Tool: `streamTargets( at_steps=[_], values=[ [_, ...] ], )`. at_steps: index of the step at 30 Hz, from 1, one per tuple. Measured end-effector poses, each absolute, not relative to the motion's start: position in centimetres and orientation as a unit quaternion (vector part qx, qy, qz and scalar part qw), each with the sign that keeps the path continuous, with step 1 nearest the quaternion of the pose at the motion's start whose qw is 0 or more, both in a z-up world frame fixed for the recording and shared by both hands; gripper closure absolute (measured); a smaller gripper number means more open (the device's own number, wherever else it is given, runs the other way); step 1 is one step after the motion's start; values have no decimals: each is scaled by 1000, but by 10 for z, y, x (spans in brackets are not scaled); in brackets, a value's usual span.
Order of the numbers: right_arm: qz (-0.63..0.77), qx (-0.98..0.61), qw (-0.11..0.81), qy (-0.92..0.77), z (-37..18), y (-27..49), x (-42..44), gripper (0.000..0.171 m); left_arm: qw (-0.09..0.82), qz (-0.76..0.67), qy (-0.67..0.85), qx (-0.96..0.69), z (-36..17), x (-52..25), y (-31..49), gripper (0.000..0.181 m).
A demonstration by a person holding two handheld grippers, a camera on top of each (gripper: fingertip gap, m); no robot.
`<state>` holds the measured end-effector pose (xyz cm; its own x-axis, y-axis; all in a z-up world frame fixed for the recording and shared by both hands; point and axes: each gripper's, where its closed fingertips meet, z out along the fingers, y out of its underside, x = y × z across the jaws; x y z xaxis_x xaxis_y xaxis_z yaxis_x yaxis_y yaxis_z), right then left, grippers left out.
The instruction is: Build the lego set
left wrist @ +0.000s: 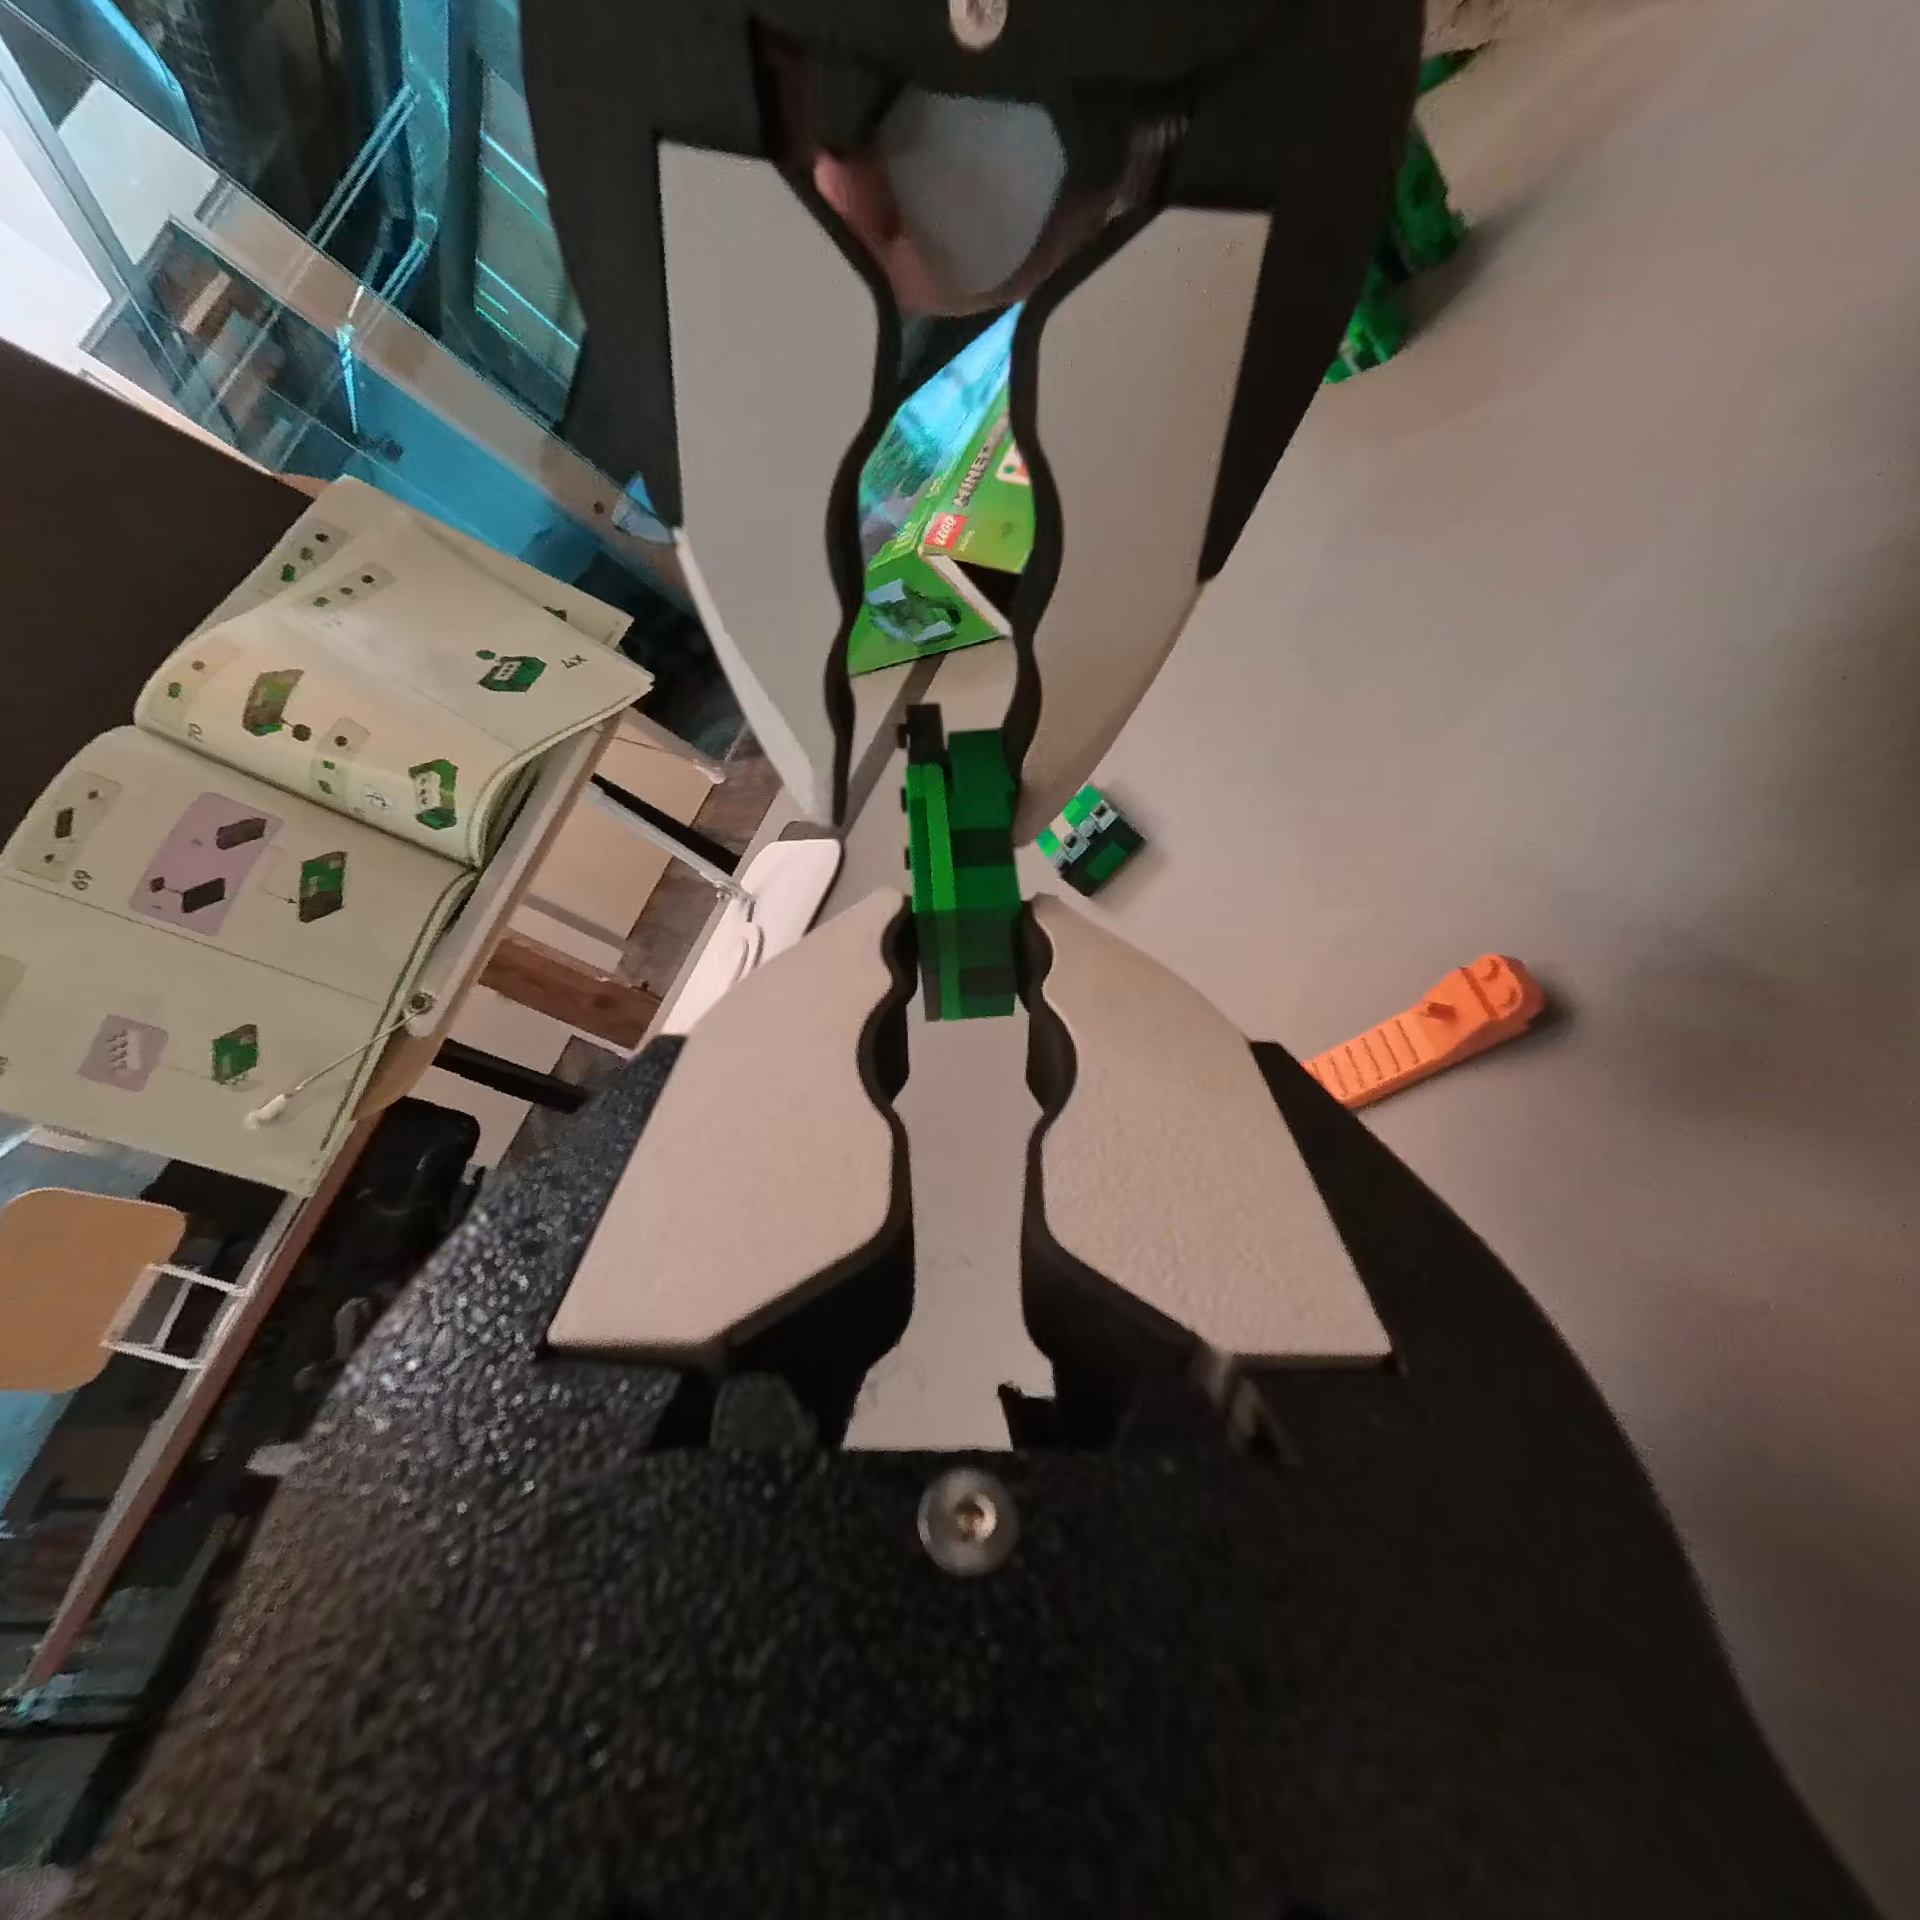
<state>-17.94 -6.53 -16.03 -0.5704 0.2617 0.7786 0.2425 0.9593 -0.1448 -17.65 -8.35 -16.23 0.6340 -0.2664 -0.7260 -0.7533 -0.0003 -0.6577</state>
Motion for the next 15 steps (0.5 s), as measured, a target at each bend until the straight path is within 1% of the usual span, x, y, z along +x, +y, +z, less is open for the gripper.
streamTargets(
  at_steps=[5,12,15],
  values=[
    [31,-133,433,-891,-159,-72,-173,150,612,154,366,-684,-161,-174,-87,163],
    [16,-107,415,-903,-166,-75,-168,152,599,139,380,-691,-167,-172,-89,163],
    [37,-135,417,-898,-165,-75,-170,151,604,138,372,-691,-166,-173,-89,163]
  ],
)
